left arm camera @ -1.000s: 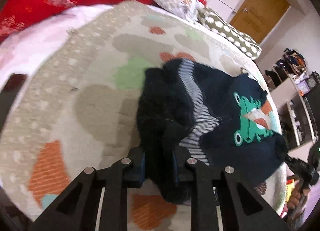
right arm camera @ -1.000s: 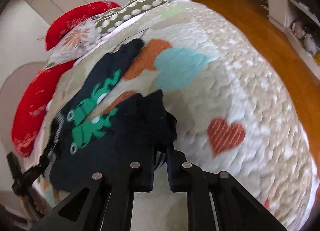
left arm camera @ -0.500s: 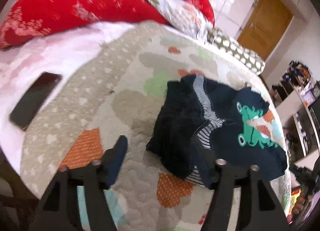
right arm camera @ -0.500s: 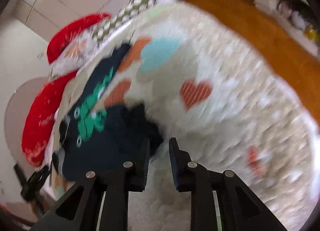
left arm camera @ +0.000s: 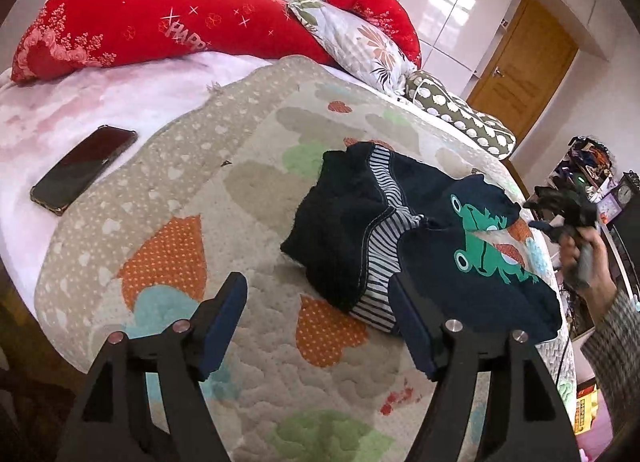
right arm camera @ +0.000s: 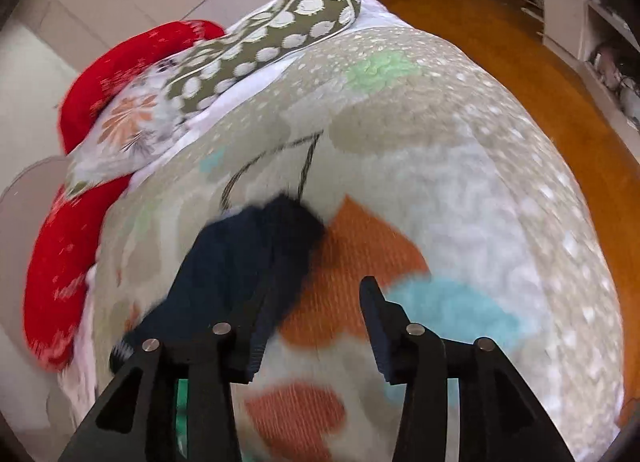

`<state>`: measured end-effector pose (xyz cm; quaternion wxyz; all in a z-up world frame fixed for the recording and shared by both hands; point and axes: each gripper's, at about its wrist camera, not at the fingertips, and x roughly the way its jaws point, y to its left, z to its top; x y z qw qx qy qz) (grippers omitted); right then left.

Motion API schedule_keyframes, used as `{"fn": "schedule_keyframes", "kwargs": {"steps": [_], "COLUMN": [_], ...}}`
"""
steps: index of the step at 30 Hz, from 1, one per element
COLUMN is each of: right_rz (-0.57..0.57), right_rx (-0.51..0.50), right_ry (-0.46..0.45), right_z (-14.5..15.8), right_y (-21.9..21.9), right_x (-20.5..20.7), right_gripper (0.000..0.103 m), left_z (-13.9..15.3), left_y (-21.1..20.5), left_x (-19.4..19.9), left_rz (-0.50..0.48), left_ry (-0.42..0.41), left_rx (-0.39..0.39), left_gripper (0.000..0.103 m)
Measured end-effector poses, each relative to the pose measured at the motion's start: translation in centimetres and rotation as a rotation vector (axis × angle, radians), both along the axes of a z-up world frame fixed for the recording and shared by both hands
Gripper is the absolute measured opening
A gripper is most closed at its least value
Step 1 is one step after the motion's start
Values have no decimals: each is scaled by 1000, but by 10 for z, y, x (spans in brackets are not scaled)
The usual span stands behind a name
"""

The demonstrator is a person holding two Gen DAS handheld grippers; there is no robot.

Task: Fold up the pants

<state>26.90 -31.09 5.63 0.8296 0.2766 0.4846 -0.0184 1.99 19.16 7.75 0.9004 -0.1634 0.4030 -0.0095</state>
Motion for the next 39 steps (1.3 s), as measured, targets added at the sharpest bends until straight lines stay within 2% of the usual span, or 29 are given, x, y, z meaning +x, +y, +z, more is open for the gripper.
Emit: {"fn": "schedule_keyframes", "kwargs": {"steps": [3,4,5,6,9,13,16,18,20,23,25,27,29,32,34,37,39], "right_rz": [-5,8,23,23,17,-4,-6,-27,-61,-78,-76,-83,-110,-172,-196,-220,-232], "right_rx": [-52,-43,-16,-5,-68,-57,-94,-106,-73,-24,-4,0,-17,-9,19,9,-18], "right_ry": [41,51,56,59,34,6,-16,20,27,-30,-69,-103,-137,-155,-156,-175,-199], "right_z": [-11,-15,-17,-17,-3,11,9,1,-5,-1,3,6,7,4,2,10,20], "right_y": [10,13,14,15,14,-2,-9,-15,-25,-35,-37,-39,-42,-53,-62,-74,-79], "right_x": [26,32,34,33,11,-38,-62,-73,-96,-153,-195,-236,-279,-327,-345,-361,-368], "right_gripper": [46,34,5,5,5,5,7,15,15,17,26,45,51,53,53,53,56], "left_z": [-8,-10,-11,-12,-11,-5,2,10,19,27,30,33,39,50,56,64,65], "left_y": [-1,-1,-2,-2,-5,-13,-22,-27,-35,-43,-49,-53,-62,-73,-81,-91,-96], "left_x": [3,3,3,2,1,-4,-10,-18,-27,-35,-39,-42,-47,-53,-54,-55,-55], "left_rz": [-1,-2,-1,-1,-10,-31,-48,-56,-59,-63,-67,-79,-97,-115,-118,-116,-122], "left_ry": [23,28,29,28,24,6,6,-9,-28,-43,-41,-38,-39,-44,-50,-60,-59], "left_rx": [-14,-15,-13,-14,-28,-29,-21,-6,43,106,129,130,130,135,148,162,164], "left_gripper": [72,72,72,72,72,72,72,72,73,76,76,76,76,76,78,80,80]}}
